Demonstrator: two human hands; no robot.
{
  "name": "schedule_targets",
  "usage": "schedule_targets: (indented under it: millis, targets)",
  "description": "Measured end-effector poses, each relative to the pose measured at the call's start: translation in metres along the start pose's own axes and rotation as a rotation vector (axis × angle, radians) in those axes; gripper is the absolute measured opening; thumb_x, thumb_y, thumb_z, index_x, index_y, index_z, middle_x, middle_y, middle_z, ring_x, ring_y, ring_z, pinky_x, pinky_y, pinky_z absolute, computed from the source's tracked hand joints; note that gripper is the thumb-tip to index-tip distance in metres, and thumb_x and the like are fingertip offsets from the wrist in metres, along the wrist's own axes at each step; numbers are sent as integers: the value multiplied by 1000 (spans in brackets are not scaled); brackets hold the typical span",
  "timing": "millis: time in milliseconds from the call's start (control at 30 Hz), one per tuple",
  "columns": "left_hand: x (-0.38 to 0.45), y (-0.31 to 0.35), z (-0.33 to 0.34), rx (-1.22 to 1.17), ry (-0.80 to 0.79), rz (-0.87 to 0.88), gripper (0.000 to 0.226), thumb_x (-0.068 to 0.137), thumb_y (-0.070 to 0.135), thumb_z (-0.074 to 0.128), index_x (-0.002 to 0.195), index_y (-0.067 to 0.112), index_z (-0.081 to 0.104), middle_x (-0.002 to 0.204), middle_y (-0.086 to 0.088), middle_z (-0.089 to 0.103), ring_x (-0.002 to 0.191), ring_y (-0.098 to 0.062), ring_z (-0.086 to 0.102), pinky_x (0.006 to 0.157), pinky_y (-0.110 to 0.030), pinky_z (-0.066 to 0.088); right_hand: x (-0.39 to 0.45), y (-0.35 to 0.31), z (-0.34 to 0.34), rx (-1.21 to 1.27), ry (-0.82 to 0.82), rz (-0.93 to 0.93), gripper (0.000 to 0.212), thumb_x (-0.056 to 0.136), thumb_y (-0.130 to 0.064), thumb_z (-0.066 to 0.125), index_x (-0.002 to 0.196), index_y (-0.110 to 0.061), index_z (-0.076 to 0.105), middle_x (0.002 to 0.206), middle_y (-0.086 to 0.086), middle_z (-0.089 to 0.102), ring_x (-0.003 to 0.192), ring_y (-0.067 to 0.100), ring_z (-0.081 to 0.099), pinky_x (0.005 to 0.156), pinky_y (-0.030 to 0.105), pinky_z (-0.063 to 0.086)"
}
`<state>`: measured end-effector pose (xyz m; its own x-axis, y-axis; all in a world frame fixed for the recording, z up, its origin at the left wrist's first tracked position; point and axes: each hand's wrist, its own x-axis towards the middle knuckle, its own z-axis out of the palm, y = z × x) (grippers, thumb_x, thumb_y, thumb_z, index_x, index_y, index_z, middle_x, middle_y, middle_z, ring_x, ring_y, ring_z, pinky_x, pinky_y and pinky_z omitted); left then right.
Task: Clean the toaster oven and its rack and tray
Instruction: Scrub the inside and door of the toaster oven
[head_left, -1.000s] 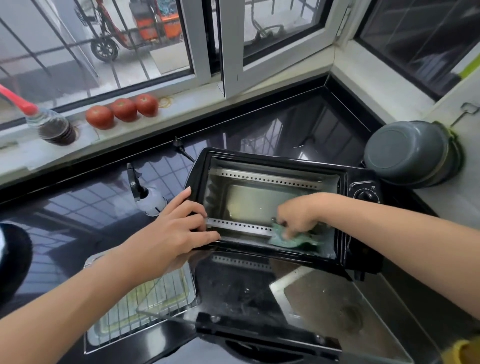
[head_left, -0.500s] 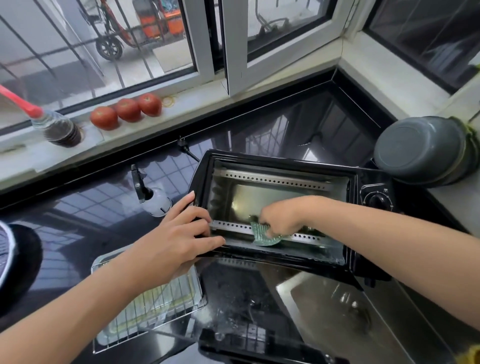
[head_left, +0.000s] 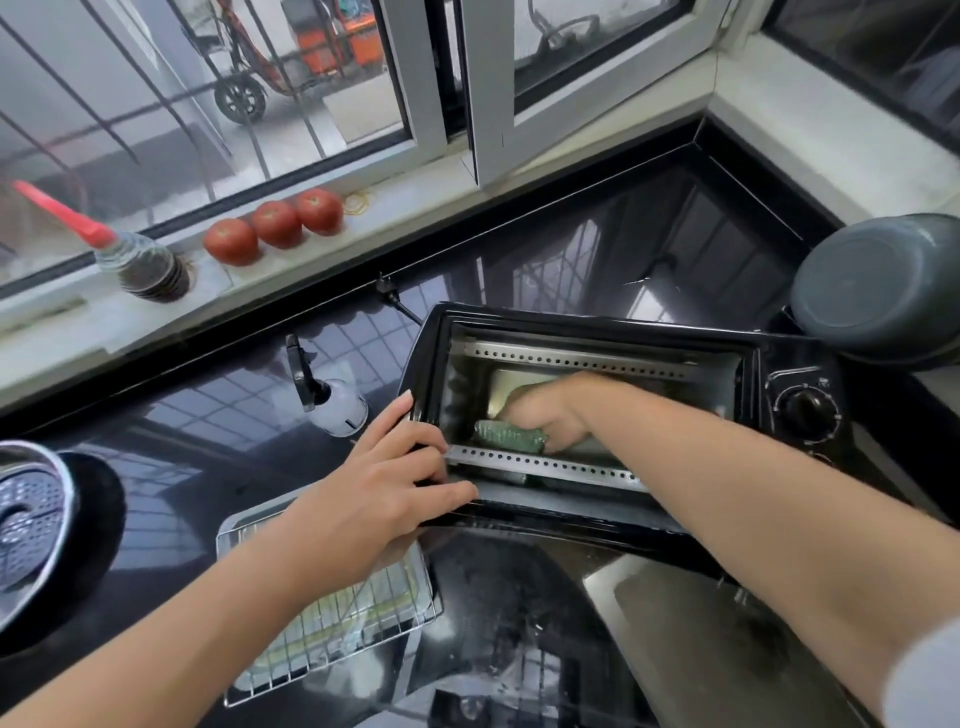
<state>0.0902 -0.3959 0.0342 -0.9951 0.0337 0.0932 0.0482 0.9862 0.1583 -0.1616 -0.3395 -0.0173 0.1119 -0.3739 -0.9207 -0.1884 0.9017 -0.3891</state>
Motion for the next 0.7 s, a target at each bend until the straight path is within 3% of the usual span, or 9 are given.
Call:
schedule_targets:
  millis: [67,133,200,267,333,400,467,600,700]
  targets:
    - [1,0,-1,0,-6,-6,61,74,11,87,126,32,63,94,9,51,116,-25,52,125,-61,16,12,-6,5,82,-29,-56,38,107,-26,39,137,-5,47,139,3,50,134,22,45,116,38,31]
    - [2,0,-2,0,-5,-12,60,76,11,86,126,33,63,93,9,51,116,-25,52,125,-61,15,17,-7,4,93,-70,-70,32,107,-31,36,115,-10,59,122,5,60,110,22,58,105,38,43]
    - [4,-2,-5,-9,-21,-10,56,79,12,84,127,33,64,93,9,51,117,-25,52,126,-61,14,16,-1,-3,7,-105,-13,33,104,-41,44,113,-13,60,123,5,60,99,25,59,103,46,45]
    - [6,-2,-8,-13,-35,-16,53,81,12,82,127,33,65,93,9,51,117,-24,52,125,-61,15,0,5,-13,-233,-75,88,48,101,-42,48,141,-16,48,152,8,42,124,28,49,100,49,44]
    - [8,-1,-12,-20,-44,-14,52,82,12,82,127,32,66,92,8,52,117,-24,52,124,-62,17,-12,8,-16,-355,-9,130,62,103,-43,44,157,-21,23,165,4,14,149,29,21,107,54,35]
    - [6,2,-16,-21,-56,-10,51,81,10,80,126,30,67,92,7,52,117,-25,52,125,-62,16,-16,2,-11,-236,-58,82,61,105,-44,34,157,-17,18,164,6,16,150,29,16,113,54,27]
    - [4,6,-20,-3,-72,-7,51,80,9,79,126,28,68,93,6,52,116,-26,51,126,-60,14,-11,-12,1,-26,-113,-11,51,106,-39,30,147,-10,36,149,10,41,139,30,37,108,47,30]
    - [6,7,-23,5,-94,-12,52,80,9,79,127,29,67,93,6,52,116,-26,52,126,-59,14,0,-16,11,1,-72,-28,59,107,-41,26,158,-16,8,166,4,4,151,23,11,113,41,23]
    - [11,3,-24,-24,-88,-14,49,82,14,79,127,31,68,93,8,54,118,-24,50,126,-60,14,0,5,-10,-210,-40,105,65,105,-43,34,159,-21,5,167,5,-3,153,27,3,117,52,21]
